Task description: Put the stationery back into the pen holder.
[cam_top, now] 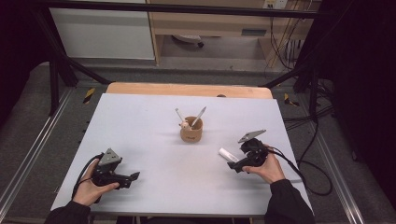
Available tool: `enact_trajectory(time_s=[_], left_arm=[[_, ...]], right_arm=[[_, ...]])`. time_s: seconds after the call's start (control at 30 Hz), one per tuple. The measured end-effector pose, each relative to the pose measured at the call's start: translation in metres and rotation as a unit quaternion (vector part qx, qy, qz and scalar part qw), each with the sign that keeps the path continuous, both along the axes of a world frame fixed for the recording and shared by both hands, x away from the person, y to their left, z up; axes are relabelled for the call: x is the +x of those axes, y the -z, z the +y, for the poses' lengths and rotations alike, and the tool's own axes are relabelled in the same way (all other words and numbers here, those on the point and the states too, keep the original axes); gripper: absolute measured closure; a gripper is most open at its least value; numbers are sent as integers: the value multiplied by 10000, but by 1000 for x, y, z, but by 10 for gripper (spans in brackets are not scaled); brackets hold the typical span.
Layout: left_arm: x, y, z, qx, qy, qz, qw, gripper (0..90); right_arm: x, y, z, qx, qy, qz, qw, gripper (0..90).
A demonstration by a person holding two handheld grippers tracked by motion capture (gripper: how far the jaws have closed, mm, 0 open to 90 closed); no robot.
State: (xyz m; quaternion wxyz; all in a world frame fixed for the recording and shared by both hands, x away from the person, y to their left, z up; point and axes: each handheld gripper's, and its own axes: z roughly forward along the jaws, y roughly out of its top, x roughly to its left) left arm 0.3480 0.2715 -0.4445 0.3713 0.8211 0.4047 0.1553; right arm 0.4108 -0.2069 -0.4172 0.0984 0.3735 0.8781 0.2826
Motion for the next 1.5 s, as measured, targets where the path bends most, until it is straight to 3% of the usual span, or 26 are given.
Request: enact_trajectory(time_s=[0.13,0.37,0.63,1.13,1.5], left_arm=[[0,0,0,1,-8,4,10000,61],[0,0,0,5,6,1,10000,61],[0,0,0,-18,4,0,10000,61],[0,0,0,-9,25,13,10000,61],[0,1,0,-2,36,21,10000,61]], right_arm=[[8,-3,5,-154,-171,92,9997,61],[21,-4,17,-479,-559,425,9964,214],[27,0,26,-725,-772,459,9933,401],[28,6,29,-894,-808,623,9907,646],[29,7,31,-983,-703,659,9905,698]])
